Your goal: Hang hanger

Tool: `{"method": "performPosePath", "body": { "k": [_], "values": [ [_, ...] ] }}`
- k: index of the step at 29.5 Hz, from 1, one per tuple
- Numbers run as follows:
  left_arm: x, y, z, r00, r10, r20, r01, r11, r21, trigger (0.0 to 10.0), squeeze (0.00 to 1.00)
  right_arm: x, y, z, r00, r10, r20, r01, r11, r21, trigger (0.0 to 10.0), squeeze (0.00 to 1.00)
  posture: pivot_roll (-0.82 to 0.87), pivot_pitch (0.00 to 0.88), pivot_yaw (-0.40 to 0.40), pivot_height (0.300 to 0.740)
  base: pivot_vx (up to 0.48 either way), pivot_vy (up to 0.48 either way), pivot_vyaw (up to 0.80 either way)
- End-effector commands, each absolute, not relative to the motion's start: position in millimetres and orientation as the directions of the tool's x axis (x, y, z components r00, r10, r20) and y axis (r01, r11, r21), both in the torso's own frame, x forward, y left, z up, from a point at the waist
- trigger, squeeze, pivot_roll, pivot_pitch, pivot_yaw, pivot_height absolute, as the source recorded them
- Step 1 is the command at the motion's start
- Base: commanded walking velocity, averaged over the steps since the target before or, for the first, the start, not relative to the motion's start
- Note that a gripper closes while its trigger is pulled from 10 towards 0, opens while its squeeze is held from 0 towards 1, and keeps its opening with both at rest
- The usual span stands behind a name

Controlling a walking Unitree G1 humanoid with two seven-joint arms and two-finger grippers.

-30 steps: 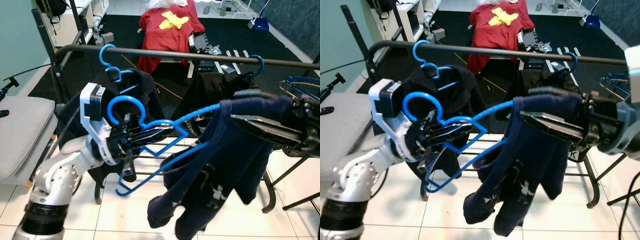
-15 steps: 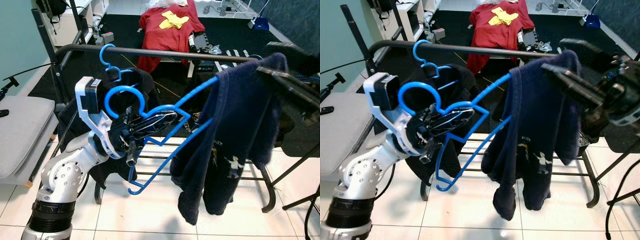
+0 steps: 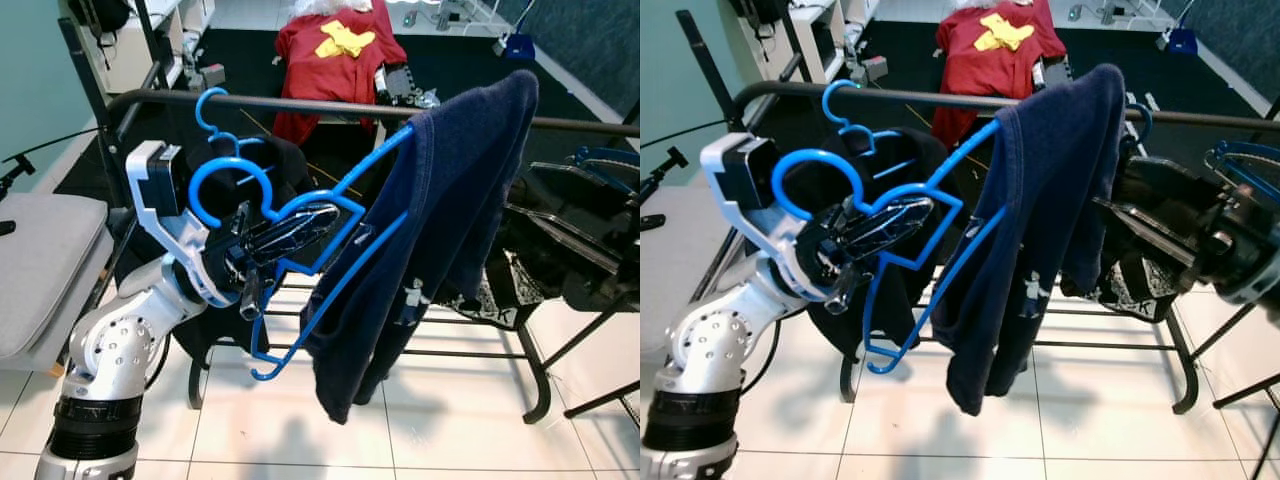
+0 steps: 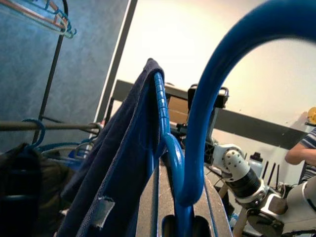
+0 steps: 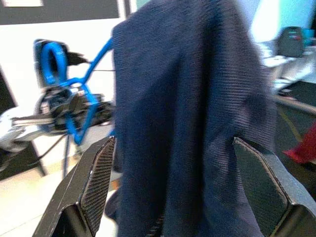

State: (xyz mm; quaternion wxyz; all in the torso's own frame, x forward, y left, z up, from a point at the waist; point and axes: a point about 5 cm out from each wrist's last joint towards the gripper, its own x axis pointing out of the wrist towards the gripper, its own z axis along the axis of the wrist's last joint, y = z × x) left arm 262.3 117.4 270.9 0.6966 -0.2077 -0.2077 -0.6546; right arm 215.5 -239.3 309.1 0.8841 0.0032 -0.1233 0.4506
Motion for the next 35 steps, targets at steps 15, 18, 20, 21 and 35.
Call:
{"method": "performPosePath", "body": {
  "k": [15, 18, 20, 21, 35],
  "values": [
    [252.9, 114.0, 284.7, -0.041, -0.817, 0.575, 0.999, -0.019, 0.045, 0.0, 0.00, 220.3, -236.2, 309.4, 0.551, 0.787, 0.277, -0.797, 0.595, -0.104, 0.0, 0.00, -0.09, 0.128, -0.019, 0.740, 0.000, 0.000, 0.00],
    [252.3, 113.9, 285.1, -0.044, -0.816, 0.577, 0.999, -0.023, 0.044, 0.0, 0.00, 220.1, -236.0, 309.6, 0.549, 0.788, 0.280, -0.798, 0.593, -0.104, 0.0, 0.00, -0.09, 0.128, -0.020, 0.740, 0.000, 0.000, 0.00],
    [251.7, 113.8, 285.4, -0.046, -0.816, 0.577, 0.999, -0.025, 0.044, 0.0, 0.00, 220.1, -235.6, 309.9, 0.547, 0.788, 0.282, -0.799, 0.592, -0.104, 0.0, 0.00, -0.09, 0.128, -0.020, 0.740, 0.000, 0.000, 0.00],
    [251.7, 113.8, 285.4, -0.046, -0.816, 0.577, 0.999, -0.025, 0.044, 0.0, 0.00, 220.1, -235.6, 309.9, 0.547, 0.788, 0.282, -0.799, 0.592, -0.104, 0.0, 0.00, -0.09, 0.128, -0.020, 0.740, 0.000, 0.000, 0.00],
    [252.8, 117.5, 282.9, -0.025, -0.819, 0.573, 1.000, -0.012, 0.026, 0.0, 0.00, 220.4, -235.4, 314.3, 0.540, 0.775, 0.328, -0.796, 0.597, -0.099, 0.0, 0.00, -0.09, 0.136, -0.018, 0.740, 0.000, 0.000, 0.00]
  ]
}}
